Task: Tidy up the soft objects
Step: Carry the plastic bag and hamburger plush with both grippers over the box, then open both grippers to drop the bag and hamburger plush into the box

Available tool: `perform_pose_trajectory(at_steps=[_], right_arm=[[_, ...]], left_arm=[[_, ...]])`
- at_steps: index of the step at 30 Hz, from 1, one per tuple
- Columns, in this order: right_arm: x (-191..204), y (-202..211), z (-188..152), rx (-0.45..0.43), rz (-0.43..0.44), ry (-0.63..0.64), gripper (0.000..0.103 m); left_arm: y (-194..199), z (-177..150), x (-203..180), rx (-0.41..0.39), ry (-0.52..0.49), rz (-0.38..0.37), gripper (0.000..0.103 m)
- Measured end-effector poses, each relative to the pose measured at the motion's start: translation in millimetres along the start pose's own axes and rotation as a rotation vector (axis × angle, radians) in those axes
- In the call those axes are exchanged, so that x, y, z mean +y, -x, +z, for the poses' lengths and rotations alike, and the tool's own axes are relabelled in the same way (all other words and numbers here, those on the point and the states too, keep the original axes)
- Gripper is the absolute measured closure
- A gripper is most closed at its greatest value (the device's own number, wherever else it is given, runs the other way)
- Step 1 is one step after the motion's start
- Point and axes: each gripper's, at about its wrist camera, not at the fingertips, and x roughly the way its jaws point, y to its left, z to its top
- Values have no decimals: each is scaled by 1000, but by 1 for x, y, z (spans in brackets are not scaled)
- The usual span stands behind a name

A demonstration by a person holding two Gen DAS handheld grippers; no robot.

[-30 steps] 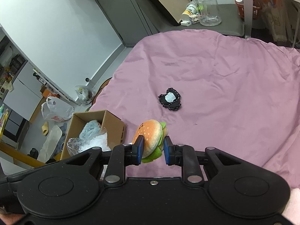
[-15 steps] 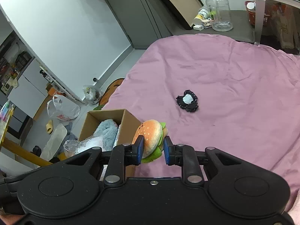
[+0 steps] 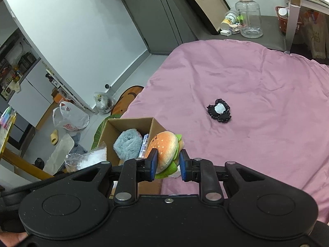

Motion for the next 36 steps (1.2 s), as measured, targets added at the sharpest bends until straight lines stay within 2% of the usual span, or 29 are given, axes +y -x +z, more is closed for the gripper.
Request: perform_pose_trajectory(at_steps=[16, 28, 36], right_arm=[[54, -18, -9, 10, 26, 44, 81], [76, -39, -15, 54, 28, 67, 81], [77, -58, -16, 94, 24, 74, 81]], left_arm=[[16, 20, 57, -14, 39, 16, 70], [-2, 21, 77, 32, 56, 17, 70], [-27, 16, 85, 98, 69, 33, 70]])
